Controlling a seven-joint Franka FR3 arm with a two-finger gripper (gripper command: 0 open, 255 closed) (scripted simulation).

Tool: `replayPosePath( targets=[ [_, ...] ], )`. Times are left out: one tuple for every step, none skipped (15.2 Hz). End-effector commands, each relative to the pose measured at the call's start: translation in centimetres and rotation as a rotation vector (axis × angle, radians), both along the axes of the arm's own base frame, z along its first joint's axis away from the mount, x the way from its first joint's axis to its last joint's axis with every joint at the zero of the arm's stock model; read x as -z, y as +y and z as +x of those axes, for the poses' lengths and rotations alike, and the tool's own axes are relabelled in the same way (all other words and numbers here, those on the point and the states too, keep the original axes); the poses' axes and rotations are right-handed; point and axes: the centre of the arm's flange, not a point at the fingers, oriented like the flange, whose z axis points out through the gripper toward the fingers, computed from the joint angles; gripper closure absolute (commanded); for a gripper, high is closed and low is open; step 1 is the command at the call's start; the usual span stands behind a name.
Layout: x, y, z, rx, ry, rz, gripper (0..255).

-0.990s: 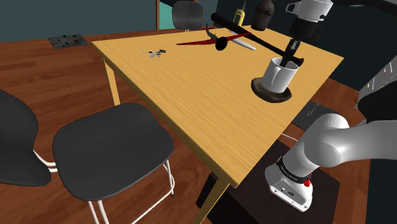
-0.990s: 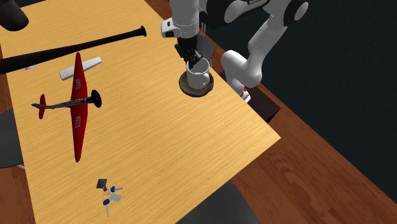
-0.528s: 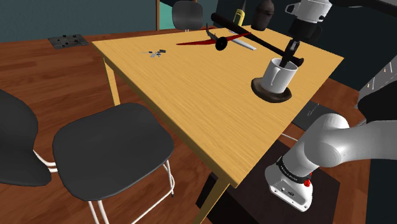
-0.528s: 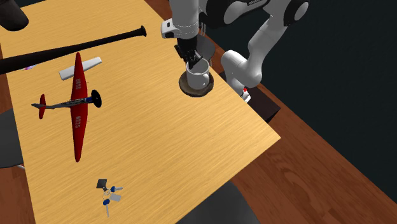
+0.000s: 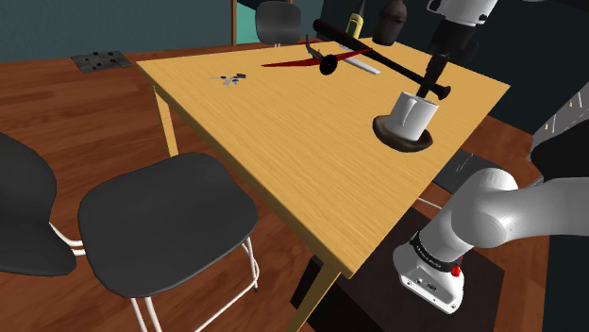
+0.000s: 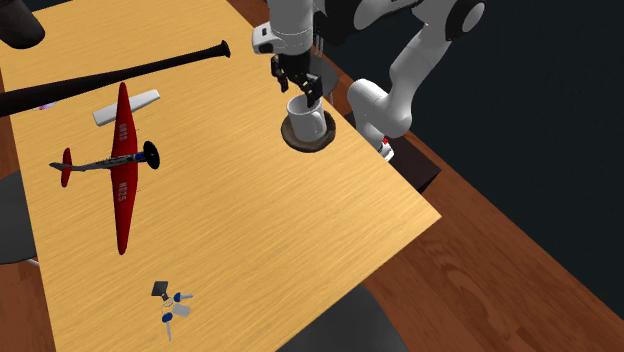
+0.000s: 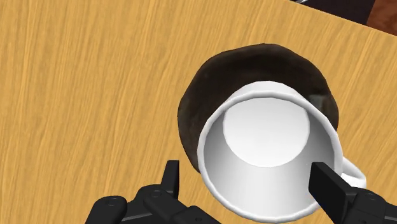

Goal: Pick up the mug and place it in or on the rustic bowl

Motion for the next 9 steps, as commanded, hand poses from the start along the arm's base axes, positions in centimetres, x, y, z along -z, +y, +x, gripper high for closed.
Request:
replayPosePath(
  targets=[
    [-2.3,-0.1,0.2,0.0,0.001,0.0,0],
    [-3.4,-0.1,0.2,0.0,0.001,0.0,0],
    [-3.4,-0.1,0.2,0.0,0.001,0.0,0],
    [-3.4,-0.1,0.2,0.0,0.001,0.0,0],
    [-3.4,-0.1,0.2,0.0,0.001,0.0,0],
    [-3.4,-0.1,0.2,0.0,0.001,0.0,0],
    [-3.4,-0.1,0.2,0.0,0.001,0.0,0],
    [-3.4,-0.1,0.2,0.0,0.001,0.0,0],
    [-3.4,-0.1,0.2,0.0,0.001,0.0,0]
  ],
)
